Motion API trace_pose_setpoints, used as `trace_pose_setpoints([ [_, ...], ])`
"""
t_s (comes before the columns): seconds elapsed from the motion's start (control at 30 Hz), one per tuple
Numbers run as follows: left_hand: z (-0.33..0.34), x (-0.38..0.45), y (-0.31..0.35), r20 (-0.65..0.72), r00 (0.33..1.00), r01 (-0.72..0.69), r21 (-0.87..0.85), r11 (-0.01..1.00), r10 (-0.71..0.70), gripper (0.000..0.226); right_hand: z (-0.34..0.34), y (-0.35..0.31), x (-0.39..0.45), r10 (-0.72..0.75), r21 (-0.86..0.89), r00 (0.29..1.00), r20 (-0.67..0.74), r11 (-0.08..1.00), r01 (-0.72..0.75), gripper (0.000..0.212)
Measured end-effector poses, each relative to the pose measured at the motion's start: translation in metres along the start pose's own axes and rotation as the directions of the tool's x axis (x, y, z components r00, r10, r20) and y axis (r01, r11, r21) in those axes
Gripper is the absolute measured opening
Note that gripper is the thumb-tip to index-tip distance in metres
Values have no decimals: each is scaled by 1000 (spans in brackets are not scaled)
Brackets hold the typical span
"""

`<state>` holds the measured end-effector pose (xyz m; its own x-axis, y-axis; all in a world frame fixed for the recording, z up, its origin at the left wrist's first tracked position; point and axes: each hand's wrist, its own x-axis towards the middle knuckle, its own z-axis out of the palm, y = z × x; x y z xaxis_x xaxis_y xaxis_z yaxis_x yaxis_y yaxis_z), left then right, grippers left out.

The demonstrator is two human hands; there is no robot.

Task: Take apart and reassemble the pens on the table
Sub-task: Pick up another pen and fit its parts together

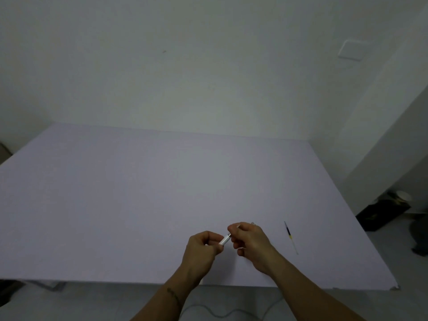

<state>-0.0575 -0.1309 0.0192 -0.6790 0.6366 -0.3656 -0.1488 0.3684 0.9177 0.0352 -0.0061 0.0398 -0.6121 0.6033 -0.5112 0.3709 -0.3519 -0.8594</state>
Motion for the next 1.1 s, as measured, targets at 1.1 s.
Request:
trace_pose_setpoints([
  [1.1,0,2,7,-24,1000,7,-31,999,-7,22,4,0,9,38,35,999,-32,999,-37,16],
])
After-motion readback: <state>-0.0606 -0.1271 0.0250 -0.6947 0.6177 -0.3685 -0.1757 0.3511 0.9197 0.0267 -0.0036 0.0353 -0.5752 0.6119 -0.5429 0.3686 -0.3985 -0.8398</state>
